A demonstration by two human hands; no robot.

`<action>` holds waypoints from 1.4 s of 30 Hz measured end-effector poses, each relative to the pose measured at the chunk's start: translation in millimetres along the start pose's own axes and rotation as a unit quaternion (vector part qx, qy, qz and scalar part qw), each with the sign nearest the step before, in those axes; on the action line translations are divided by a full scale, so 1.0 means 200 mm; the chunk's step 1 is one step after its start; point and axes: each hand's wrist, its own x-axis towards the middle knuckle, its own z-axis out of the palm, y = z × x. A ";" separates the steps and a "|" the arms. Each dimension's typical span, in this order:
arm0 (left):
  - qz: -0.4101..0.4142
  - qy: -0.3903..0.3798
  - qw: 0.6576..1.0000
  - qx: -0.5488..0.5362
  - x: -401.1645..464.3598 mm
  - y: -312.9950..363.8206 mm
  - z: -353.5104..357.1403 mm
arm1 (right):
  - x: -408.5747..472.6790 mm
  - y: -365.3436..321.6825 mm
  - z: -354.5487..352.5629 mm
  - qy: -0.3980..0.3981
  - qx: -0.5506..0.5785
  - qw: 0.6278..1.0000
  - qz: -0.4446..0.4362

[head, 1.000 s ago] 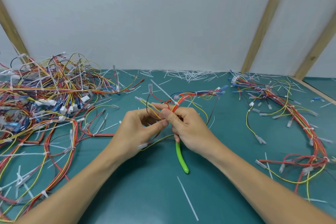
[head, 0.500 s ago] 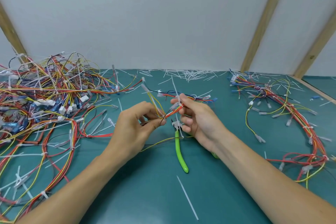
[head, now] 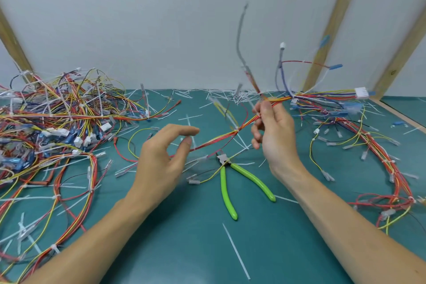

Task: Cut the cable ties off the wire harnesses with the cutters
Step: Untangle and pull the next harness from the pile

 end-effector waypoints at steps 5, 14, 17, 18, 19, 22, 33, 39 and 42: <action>0.033 0.038 0.999 -0.005 0.00 0.04 0.00 | -0.09 0.06 0.03 -0.156 -0.215 0.961 -0.080; -0.005 0.022 0.998 -0.060 -0.01 0.06 0.00 | -0.17 0.01 0.07 -0.287 -0.442 0.838 -0.145; -0.042 -0.019 0.996 -0.080 -0.01 0.03 0.02 | -0.19 0.00 0.09 -0.267 -0.513 0.794 -0.188; -0.059 -0.030 0.994 -0.085 -0.01 0.02 0.03 | -0.19 -0.01 0.10 -0.256 -0.534 0.780 -0.204; -0.075 -0.036 0.992 -0.095 -0.01 0.02 0.03 | -0.20 -0.02 0.11 -0.244 -0.551 0.767 -0.220; -0.114 -0.025 0.983 -0.144 0.00 0.01 0.05 | -0.24 -0.03 0.13 -0.219 -0.550 0.754 -0.285; -0.170 0.009 0.953 -0.250 0.06 -0.05 0.01 | -0.24 -0.08 0.13 -0.090 -0.355 0.843 -0.394; -0.225 0.099 0.932 -0.267 0.09 -0.10 -0.03 | -0.03 -0.07 -0.05 -0.052 -0.552 0.796 -0.241; -0.224 0.131 0.934 -0.245 0.09 -0.12 -0.04 | 0.00 0.00 -0.11 -0.165 -0.678 0.711 -0.089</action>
